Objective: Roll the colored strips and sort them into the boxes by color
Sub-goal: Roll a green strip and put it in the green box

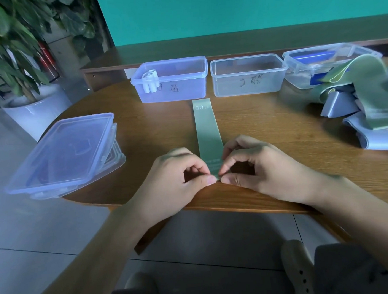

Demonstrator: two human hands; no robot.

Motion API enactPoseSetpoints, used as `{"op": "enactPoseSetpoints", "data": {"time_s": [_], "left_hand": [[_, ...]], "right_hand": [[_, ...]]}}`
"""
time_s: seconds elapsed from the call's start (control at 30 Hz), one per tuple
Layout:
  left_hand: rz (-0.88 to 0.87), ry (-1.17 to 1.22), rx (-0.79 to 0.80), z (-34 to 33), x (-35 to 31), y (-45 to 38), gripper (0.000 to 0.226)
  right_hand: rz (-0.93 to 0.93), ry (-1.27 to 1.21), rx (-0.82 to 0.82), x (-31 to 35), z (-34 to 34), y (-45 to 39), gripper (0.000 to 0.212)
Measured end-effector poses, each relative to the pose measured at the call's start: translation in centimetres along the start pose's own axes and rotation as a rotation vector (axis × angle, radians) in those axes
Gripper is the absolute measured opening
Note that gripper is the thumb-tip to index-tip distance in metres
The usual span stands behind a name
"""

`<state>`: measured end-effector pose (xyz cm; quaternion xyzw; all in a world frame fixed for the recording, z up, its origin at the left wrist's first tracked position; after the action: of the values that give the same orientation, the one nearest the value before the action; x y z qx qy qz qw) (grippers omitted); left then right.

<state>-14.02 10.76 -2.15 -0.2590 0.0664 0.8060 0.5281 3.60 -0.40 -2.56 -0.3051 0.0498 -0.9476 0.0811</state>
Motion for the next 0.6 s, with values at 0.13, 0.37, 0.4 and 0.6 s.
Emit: {"op": "enactPoseSetpoints", "data": {"time_s": [0.13,0.37,0.4,0.6], "left_hand": [[0.008,-0.007,-0.019,0.2,0.1,-0.2,0.015],[0.074,-0.027,-0.025,0.2,-0.1,-0.7,0.018],[0.088,-0.028,-0.035,0.1,0.0,-0.7,0.018],[0.055,0.057,-0.059,0.1,-0.1,-1.1,0.002]], "right_hand": [[-0.034,-0.010,-0.031,0.0,0.3,-0.1,0.007],[-0.173,-0.067,-0.041,-0.4,0.9,-0.6,0.015],[-0.197,-0.076,-0.036,-0.4,0.9,-0.6,0.016],[-0.251,-0.087,-0.096,-0.7,1.1,-1.0,0.018]]}}
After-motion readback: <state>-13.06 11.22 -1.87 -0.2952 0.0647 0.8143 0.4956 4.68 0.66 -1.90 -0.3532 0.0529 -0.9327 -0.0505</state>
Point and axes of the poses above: each hand's wrist, its own y-axis away from the middle knuckle, its own z-axis out of the back of the hand, x = y × z, the point moved 3 cm from there along -y, towards the middle knuckle, and after that the axes turned 10 degrees about x, right-handed, at the moved point
